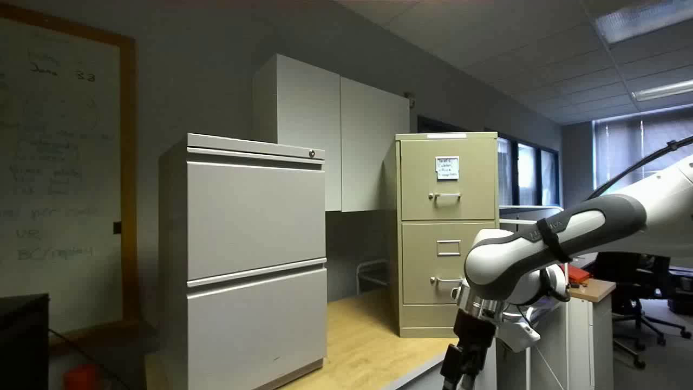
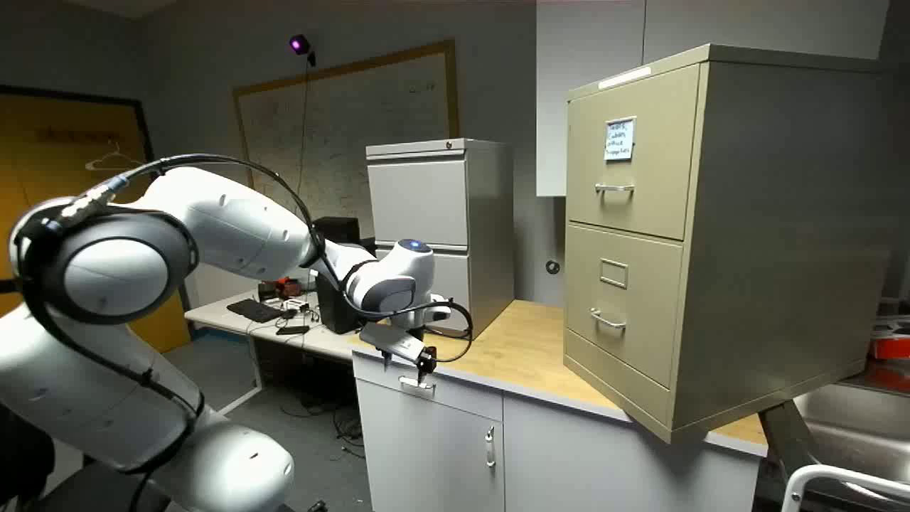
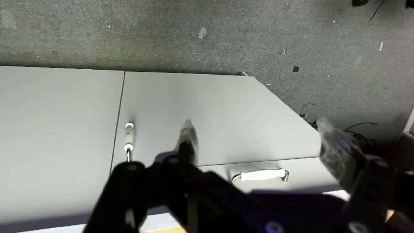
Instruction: Open the bottom drawer of right cabinet
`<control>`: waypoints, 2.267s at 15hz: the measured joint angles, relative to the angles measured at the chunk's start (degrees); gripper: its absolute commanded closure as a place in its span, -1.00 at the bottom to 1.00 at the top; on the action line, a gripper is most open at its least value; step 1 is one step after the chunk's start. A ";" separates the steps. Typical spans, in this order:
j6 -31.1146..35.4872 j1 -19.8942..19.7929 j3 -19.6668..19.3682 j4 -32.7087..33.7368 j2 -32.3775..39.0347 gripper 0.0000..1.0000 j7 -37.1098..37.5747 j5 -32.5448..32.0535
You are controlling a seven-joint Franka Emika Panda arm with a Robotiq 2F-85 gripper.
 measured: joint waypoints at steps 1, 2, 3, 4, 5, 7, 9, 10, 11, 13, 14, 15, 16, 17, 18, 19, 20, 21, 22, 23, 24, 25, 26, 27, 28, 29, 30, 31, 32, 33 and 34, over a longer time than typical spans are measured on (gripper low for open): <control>0.00 0.00 0.00 0.00 0.00 -1.00 0.00 0.00; 0.00 0.00 0.00 0.00 0.00 -1.00 0.00 0.00; 0.00 0.00 0.00 0.00 0.00 -1.00 0.00 0.00; 0.00 0.00 0.00 0.00 0.00 -1.00 0.00 0.00; 0.00 0.00 0.00 0.00 0.00 -1.00 0.00 0.00; 0.00 0.00 0.00 0.00 0.00 -1.00 0.00 0.00; 0.00 0.00 0.00 0.00 0.00 -1.00 0.00 0.00; 0.00 0.00 0.00 0.00 0.00 -1.00 0.00 0.00; 0.00 0.00 0.00 0.00 0.00 -1.00 0.00 0.00; -0.01 -0.39 0.30 0.00 0.18 -1.00 0.00 -0.07; 0.01 -0.64 0.51 0.03 0.40 -1.00 0.00 -0.30; 0.10 -1.02 0.83 0.14 0.69 -1.00 0.00 -0.81; 0.41 -1.45 1.22 0.29 1.04 -1.00 0.00 -1.70; 0.89 -1.95 1.63 0.59 1.51 -1.00 0.02 -2.92; 1.61 -2.42 2.00 1.05 2.07 -1.00 0.07 -4.11; 2.30 -2.85 2.22 1.85 2.76 -1.00 0.10 -4.98; 2.96 -3.21 2.27 2.91 3.52 -1.00 0.10 -5.44; 3.58 -3.58 2.27 4.20 4.36 -1.00 0.10 -5.74; 4.09 -4.01 2.27 5.67 5.26 -1.00 0.10 -6.08; 4.47 -4.46 2.26 7.31 6.23 -1.00 0.09 -6.52; 4.86 -4.96 2.26 9.11 7.32 -1.00 0.09 -7.23; 5.14 -5.49 2.27 10.94 8.46 -1.00 0.08 -8.37; 5.35 -6.05 2.28 12.79 9.64 -1.00 0.08 -9.90; 5.71 -6.73 2.29 14.68 10.93 -1.00 0.09 -12.02; 6.07 -7.50 2.31 16.64 12.31 -1.00 0.10 -14.37; 6.33 -8.32 2.32 18.60 13.73 -1.00 0.10 -16.92; 6.47 -9.14 2.32 20.61 15.19 -1.00 0.10 -19.39; 6.56 -9.91 2.30 22.63 16.66 -1.00 -0.06 -21.55; 6.63 -10.66 2.27 24.81 18.27 -1.00 -0.52 -23.40; 6.84 -11.29 2.21 26.82 19.82 -1.00 -1.43 -24.67; 7.23 -11.80 2.15 28.62 21.25 -1.00 -2.46 -25.58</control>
